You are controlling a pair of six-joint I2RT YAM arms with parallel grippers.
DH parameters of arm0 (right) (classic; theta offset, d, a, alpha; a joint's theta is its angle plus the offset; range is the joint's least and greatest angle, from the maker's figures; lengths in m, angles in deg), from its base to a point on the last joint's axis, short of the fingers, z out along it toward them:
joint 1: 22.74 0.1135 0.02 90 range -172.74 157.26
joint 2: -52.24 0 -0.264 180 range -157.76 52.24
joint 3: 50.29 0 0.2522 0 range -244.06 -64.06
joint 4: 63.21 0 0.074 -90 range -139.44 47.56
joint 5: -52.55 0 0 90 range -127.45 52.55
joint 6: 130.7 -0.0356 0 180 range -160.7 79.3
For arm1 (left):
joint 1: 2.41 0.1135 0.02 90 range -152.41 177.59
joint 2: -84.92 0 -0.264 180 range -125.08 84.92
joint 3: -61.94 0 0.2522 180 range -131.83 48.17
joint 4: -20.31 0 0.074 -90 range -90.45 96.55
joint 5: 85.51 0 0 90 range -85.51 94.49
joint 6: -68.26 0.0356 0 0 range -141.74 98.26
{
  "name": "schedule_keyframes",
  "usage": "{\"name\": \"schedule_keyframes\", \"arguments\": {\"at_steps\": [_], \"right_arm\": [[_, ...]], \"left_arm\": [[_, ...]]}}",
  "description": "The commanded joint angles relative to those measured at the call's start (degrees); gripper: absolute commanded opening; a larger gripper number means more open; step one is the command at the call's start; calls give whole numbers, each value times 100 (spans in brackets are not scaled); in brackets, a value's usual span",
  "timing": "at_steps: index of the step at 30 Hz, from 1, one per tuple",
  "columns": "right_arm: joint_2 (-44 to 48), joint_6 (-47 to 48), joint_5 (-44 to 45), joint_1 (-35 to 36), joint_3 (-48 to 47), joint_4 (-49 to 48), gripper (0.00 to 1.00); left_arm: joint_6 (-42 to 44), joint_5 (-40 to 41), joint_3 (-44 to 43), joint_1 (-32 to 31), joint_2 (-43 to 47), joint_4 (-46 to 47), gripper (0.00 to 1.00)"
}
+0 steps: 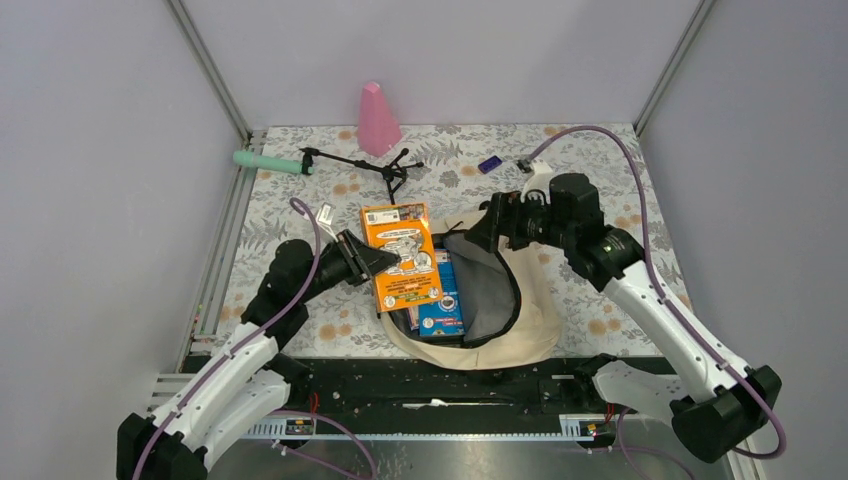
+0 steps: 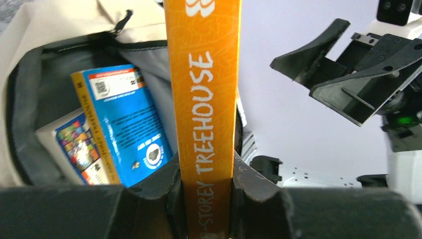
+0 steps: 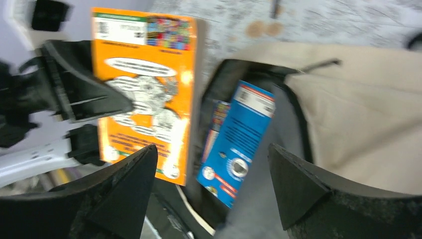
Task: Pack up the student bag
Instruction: Pick up the book from the center of the board, then place the book in the student bag.
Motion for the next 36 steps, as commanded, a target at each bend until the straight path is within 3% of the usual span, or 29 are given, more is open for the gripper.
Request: {"name": "schedule_keyframes", "arguments": {"at_steps": [1, 5, 11, 23, 25, 28, 31, 36], "right_arm": [[288, 524, 1552, -178, 36, 1787, 88], [535, 552, 2114, -181, 376, 2333, 84], [499, 398, 1332, -185, 647, 2285, 77], [-34, 411, 1267, -177, 523, 2163, 61], [-65, 391, 1248, -180, 561, 2090, 51], [-55, 299, 1226, -181, 556, 2030, 25], [57, 223, 1280, -179, 547, 1917, 7], [201, 167, 1088, -177, 374, 1881, 0]], "left_arm": [[392, 154, -414, -6, 310, -522, 0], [367, 127, -296, -6, 455, -762, 0], [77, 15, -19, -6, 483, -397, 0], [-76, -132, 94, -6, 540, -212, 0], [-67, -116, 114, -6, 569, -231, 0], [-67, -107, 165, -6, 533, -226, 0], [-105, -139, 235, -6, 458, -109, 0], [-140, -106, 339, -6, 359, 181, 0]]}}
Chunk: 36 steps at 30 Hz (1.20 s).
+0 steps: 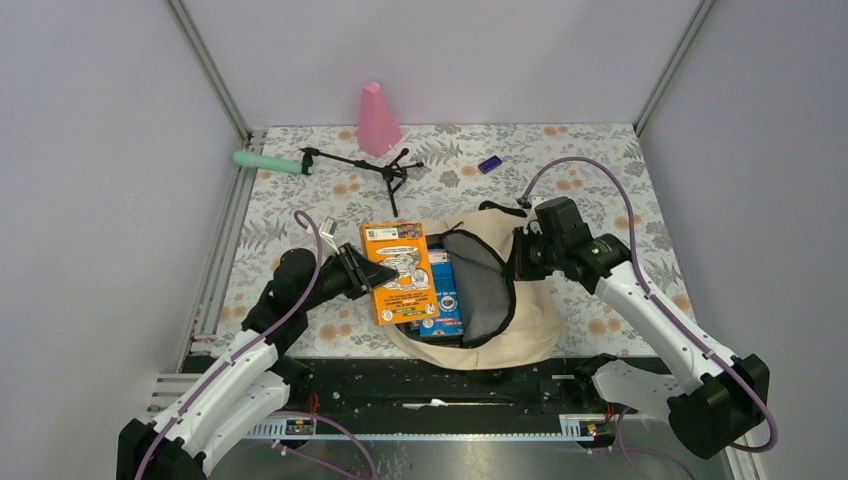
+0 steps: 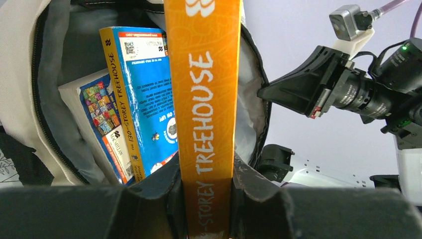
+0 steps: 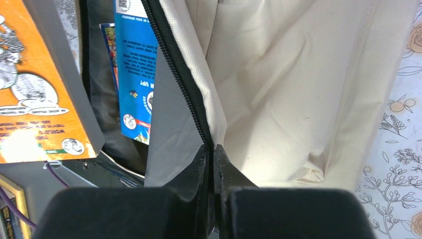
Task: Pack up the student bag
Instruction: Place the book in the student bag.
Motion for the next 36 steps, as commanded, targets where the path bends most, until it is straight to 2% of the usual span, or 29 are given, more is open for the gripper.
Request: {"name": "schedule_keyframes", "arguments": {"at_steps": [1, 8, 17, 36], "right_arm": [[230, -113, -224, -14, -329, -221, 0], [426, -326, -419, -17, -519, -404, 0], [592, -466, -441, -19, -737, -471, 0], [776, -794, -770, -17, -824, -767, 0]], "left_arm": [[-153, -173, 32, -6, -53, 1124, 0], [-432, -523, 205, -14, -715, 2127, 0], [-589, -540, 461, -196, -1404, 3045, 0], [-312, 18, 858, -516, -2896, 3657, 0]]}}
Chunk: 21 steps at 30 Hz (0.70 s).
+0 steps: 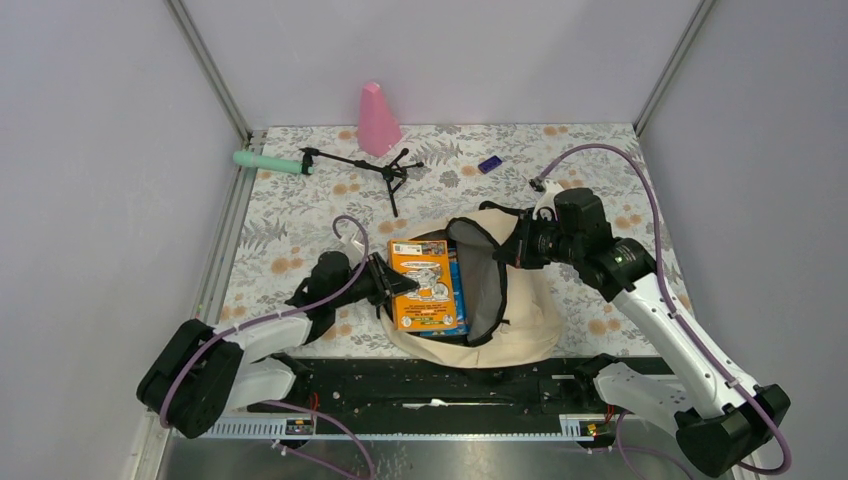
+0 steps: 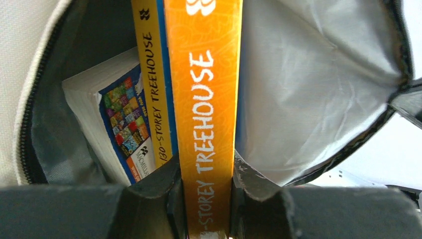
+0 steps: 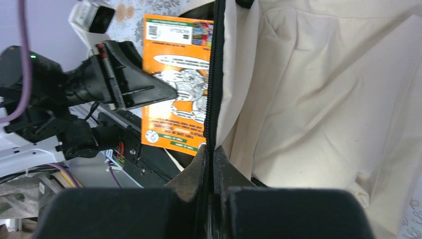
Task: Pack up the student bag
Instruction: Place the book in the student bag.
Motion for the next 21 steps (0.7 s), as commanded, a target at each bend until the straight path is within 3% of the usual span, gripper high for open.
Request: {"name": "schedule_keyframes", "arguments": {"at_steps": [1, 21], "right_arm": [[196, -241, -302, -16, -352, -495, 0], [134, -596, -667, -8, -373, -1008, 0]], "left_arm": [[144, 267, 34, -104, -260, 612, 0], [-287, 1046, -501, -826, -1436, 944, 0]]}}
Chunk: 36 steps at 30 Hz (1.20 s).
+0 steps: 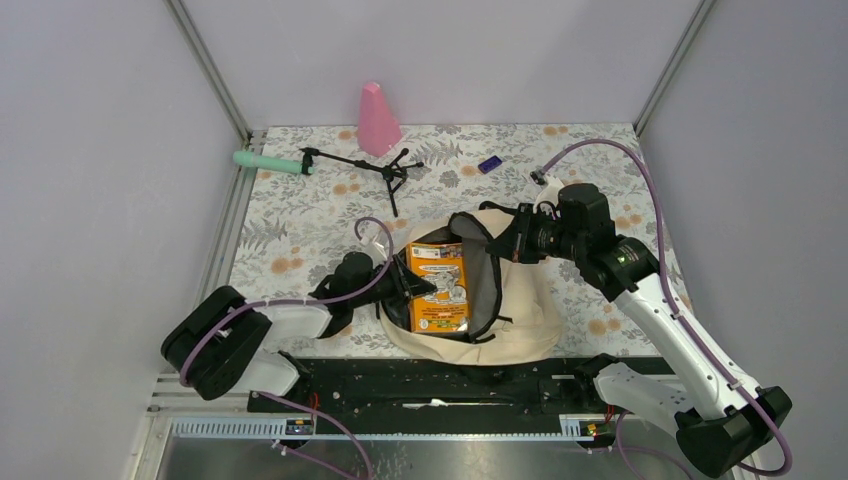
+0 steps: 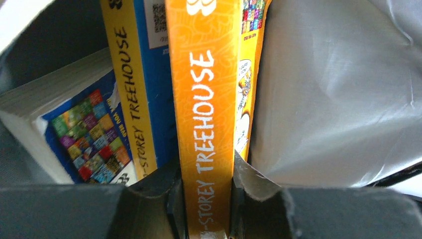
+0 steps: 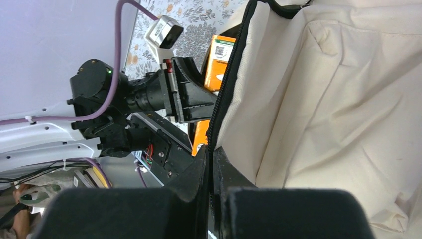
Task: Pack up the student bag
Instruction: Place the book in the student bag.
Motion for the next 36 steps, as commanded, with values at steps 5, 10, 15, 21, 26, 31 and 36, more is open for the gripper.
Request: {"name": "schedule_keyframes", "arguments": {"at_steps": [5, 10, 15, 21, 26, 31, 36], "right_arm": [[128, -187, -253, -10, -248, -647, 0], [199, -195, -157, -6, -210, -716, 0], [373, -51, 155, -10, -349, -791, 0], [338, 128, 359, -10, -709, -808, 0], [241, -45, 138, -6, -607, -1065, 0], [150, -174, 28, -10, -311, -1151, 0], [115, -226, 34, -8, 13, -1206, 0]], "left_arm": [[-146, 546, -491, -223, -543, 299, 0], [-193, 542, -735, -379, -806, 368, 0], [-194, 563, -679, -453, -814, 355, 0], [-217, 708, -409, -450, -649, 299, 0], [-229, 704, -465, -463, -741, 397, 0], [-167, 589, -914, -544, -1043, 444, 0], [-133, 546, -1352, -639, -1355, 442, 0]]}}
